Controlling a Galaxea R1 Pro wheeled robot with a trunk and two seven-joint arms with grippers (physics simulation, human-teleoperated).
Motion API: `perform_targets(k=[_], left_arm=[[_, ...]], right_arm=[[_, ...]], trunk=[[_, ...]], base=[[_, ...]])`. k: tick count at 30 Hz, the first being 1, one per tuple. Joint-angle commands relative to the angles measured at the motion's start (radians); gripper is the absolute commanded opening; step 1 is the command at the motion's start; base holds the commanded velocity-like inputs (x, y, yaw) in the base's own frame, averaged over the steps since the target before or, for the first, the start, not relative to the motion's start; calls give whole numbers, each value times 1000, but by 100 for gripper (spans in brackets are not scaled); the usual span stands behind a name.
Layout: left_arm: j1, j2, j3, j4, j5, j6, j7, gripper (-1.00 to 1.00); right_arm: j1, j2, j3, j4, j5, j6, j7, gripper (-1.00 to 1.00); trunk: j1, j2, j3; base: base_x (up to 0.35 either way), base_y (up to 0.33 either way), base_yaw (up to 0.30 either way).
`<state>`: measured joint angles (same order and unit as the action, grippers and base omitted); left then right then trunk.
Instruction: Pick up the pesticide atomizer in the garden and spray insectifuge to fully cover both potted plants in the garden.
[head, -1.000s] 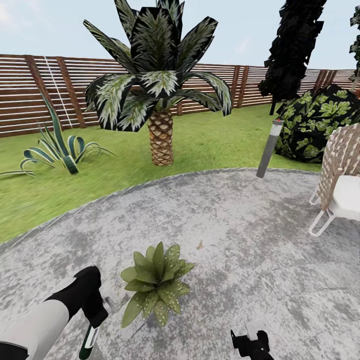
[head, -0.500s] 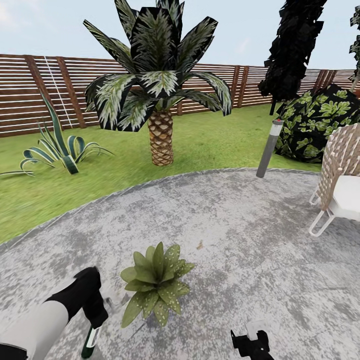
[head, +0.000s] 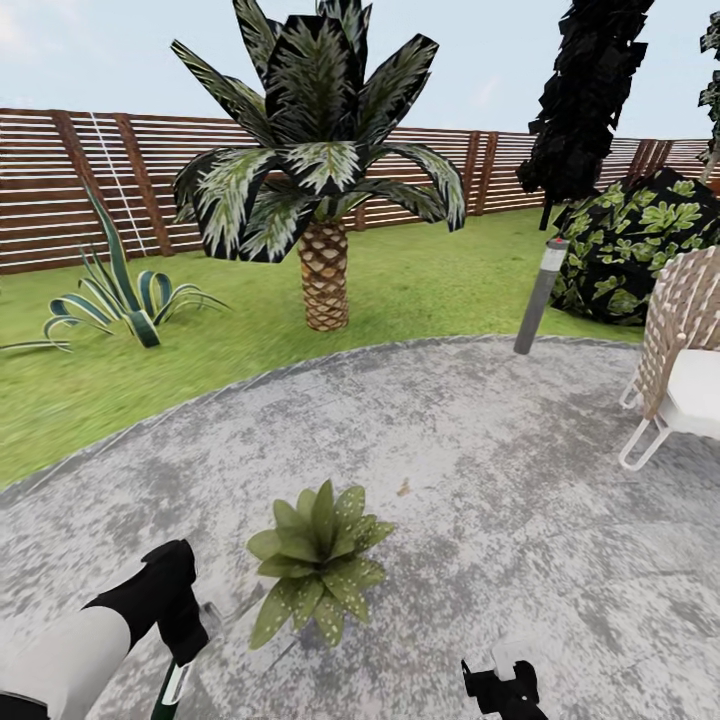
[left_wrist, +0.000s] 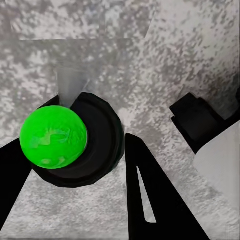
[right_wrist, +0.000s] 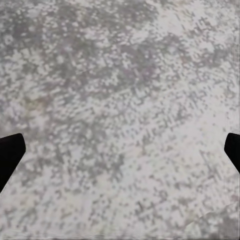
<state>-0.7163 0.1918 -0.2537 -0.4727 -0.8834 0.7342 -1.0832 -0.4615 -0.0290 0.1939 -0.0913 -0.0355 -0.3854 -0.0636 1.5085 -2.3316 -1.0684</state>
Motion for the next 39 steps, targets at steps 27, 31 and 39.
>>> perform_targets(k=[27,31,39], left_arm=[[32,-3,1,3,-1,16,45,-100],[32,-5,5,2,3,16,45,-100],[32,-7,7,3,9,14,45,-100]], right_arm=[[-1,1,9,-1,-4,-4,-5,100],[-1,1,9,-1,-4,-5,-5,100],[-1,1,7,-1,-4,-4,-5,100]], trunk=[[0,0,-1],[0,0,-1],[0,0,-1]], base=[[-7,82,-141],[0,287,0],[-56,264,-193]])
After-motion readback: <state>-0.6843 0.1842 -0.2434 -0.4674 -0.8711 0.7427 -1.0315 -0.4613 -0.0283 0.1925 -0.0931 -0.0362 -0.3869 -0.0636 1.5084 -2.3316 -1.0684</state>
